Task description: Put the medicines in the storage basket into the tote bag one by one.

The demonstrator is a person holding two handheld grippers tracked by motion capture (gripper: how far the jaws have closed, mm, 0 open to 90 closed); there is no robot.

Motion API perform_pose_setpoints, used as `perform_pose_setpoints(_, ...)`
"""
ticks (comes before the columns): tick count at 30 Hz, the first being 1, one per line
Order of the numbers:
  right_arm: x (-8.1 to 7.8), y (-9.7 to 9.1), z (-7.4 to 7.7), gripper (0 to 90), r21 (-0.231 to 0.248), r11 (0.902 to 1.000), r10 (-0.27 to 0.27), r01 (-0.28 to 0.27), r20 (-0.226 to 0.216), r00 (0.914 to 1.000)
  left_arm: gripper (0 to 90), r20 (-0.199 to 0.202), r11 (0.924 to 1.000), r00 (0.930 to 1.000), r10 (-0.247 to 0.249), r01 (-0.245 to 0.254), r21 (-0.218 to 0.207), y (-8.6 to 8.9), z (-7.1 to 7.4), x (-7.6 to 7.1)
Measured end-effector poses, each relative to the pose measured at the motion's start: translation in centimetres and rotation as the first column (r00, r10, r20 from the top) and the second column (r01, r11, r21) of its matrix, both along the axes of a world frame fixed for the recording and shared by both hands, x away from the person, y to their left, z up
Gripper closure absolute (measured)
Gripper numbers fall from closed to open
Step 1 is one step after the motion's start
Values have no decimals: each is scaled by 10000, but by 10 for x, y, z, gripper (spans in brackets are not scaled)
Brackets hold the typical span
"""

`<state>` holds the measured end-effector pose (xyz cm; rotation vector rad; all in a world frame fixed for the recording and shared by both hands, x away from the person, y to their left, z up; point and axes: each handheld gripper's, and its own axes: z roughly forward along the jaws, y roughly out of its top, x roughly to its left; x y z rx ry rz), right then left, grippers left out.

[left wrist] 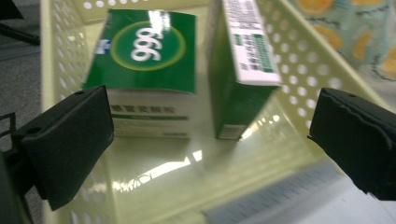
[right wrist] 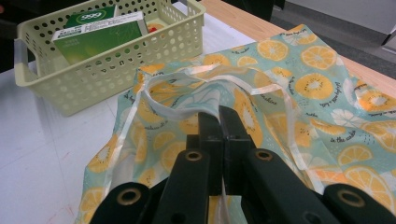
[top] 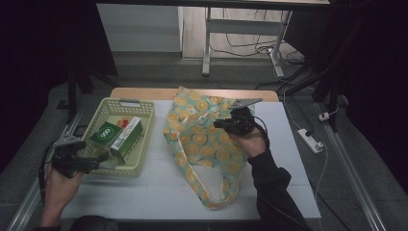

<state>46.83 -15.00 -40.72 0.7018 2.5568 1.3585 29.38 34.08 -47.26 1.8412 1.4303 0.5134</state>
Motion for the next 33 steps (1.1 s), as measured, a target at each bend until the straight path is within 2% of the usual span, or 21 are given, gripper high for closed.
perform_pose_setpoints(4, 0, 0, 0, 895, -2, 10000, 2, -2, -8, 10000, 0, -151, 9999, 9998, -113, 113, 23, 7, -2, 14)
perform_pose_setpoints(8, 0, 0, 0, 894, -12, 10000, 14, -14, -12, 10000, 0, -467, 9993, 9987, -185, 200, 303, 10, -3, 28)
perform_pose_setpoints(14, -2, 0, 1, 895, -26, 10000, 60, -60, 69, 10000, 2, -833, 9998, 9965, -32, 50, 209, 18, -9, 45)
perform_pose_setpoints(17, -2, 1, 2, 895, -17, 10000, 84, -84, 75, 9999, 4, -1015, 9997, 9947, -156, 173, 158, 21, -9, 52)
perform_pose_setpoints(22, 0, -1, 0, 895, -19, 10000, 45, -45, 23, 10000, 12, -1609, 9965, 9858, -486, 589, 601, 18, -9, 59)
perform_pose_setpoints(30, 2, -1, -2, 894, -48, 10000, 16, -16, -58, 10000, 23, -2367, 9936, 9707, -420, 654, 918, 16, -4, 73)
perform_pose_setpoints(33, 1, -1, -1, 894, -40, 10000, 36, -36, -47, 10000, 28, -2716, 9901, 9610, -524, 854, 1111, 15, -4, 80)
